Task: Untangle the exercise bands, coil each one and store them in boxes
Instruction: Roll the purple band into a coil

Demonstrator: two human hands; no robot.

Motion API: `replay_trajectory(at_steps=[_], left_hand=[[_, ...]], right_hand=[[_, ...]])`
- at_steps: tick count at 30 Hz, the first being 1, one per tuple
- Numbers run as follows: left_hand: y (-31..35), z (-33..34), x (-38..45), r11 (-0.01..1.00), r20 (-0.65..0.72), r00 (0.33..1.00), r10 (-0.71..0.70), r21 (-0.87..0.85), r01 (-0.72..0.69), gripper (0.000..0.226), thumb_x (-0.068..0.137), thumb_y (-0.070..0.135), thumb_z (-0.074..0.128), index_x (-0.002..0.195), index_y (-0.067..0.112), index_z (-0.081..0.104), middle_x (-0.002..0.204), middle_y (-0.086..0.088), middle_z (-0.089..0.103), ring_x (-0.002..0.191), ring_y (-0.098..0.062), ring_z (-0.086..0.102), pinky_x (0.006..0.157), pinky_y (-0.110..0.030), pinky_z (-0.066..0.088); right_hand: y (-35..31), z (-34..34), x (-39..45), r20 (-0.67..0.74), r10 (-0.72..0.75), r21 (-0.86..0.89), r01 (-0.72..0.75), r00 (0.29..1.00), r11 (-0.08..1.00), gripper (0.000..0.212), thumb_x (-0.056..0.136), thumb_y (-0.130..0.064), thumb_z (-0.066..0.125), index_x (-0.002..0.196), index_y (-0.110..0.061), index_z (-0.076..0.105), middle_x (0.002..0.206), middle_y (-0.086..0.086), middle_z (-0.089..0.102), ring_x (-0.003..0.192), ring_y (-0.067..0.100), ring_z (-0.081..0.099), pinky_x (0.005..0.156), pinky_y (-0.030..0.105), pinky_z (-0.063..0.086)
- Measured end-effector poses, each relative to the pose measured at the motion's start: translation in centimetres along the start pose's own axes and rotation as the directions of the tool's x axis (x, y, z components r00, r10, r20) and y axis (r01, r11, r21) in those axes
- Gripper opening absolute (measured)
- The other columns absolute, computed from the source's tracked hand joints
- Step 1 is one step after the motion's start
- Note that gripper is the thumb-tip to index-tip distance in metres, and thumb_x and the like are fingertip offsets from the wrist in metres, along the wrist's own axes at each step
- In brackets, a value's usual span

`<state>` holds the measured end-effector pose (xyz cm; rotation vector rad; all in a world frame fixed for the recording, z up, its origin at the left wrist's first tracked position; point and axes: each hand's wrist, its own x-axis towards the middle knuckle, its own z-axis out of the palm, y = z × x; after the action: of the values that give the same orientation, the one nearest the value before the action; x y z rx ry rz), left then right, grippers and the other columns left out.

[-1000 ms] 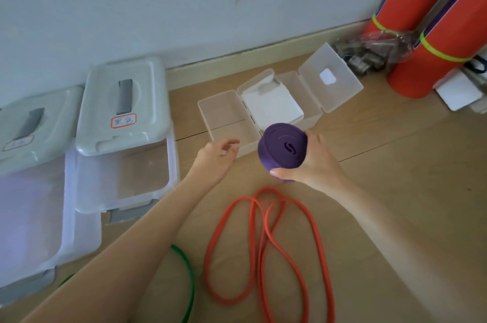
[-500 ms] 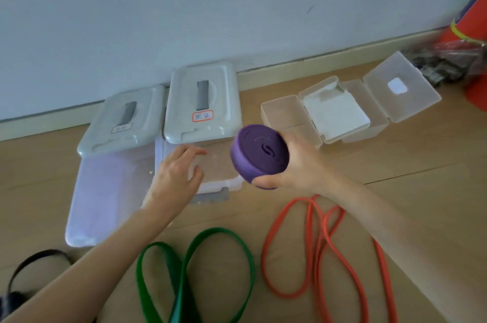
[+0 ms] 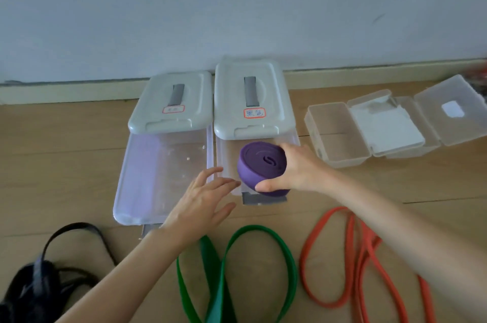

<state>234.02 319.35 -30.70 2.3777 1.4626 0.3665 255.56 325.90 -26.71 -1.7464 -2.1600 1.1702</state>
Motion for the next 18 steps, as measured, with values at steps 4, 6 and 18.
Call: replay_trajectory(at_steps=[4, 6, 18], left_hand=[[-1.2, -1.1, -1.2, 0.992, -0.135, 0.986, -0.102, -0.086, 0.091, 0.045, 0.079, 0.009, 0.063, 0.123, 0.002, 0.058, 0.125, -0.013, 0.059, 0.125, -0.034, 0.047, 0.103, -0.047, 0.037], [-2.9, -2.4, -2.7, 0.976, -0.215, 0.954, -0.21, -0.102, 0.192, 0.043, 0.078, 0.007, 0.058, 0.12, 0.0, 0.059, 0.123, -0.016, 0.059, 0.12, -0.036, 0.052, 0.101, -0.048, 0.037], [-11.5, -6.2, -6.2, 0.692, -0.099, 0.729, -0.678, -0.423, 0.586, 0.047, 0.085, -0.003, 0.051, 0.131, 0.01, 0.051, 0.122, -0.009, 0.051, 0.095, -0.027, 0.061, 0.086, -0.032, 0.046]], right_hand=[[-2.2, 0.5, -0.6, 0.017, -0.051, -0.051, 0.052, 0.999, 0.997, 0.082, 0.04, -0.065, 0.078, 0.11, -0.031, 0.052, 0.106, -0.013, 0.059, 0.102, 0.012, 0.053, 0.083, 0.026, 0.045], [-4.2, 1.1, -0.4, 0.018, -0.109, -0.039, 0.11, 0.994, 0.993, 0.087, 0.038, -0.064, 0.077, 0.114, -0.036, 0.047, 0.113, -0.014, 0.056, 0.11, 0.013, 0.048, 0.089, 0.027, 0.042], [-12.3, 11.3, 5.9, 0.099, -0.112, -0.3, 0.137, 0.989, 0.944, 0.103, 0.051, -0.062, 0.078, 0.128, -0.009, 0.036, 0.124, 0.006, 0.041, 0.114, 0.024, 0.033, 0.093, 0.033, 0.038]])
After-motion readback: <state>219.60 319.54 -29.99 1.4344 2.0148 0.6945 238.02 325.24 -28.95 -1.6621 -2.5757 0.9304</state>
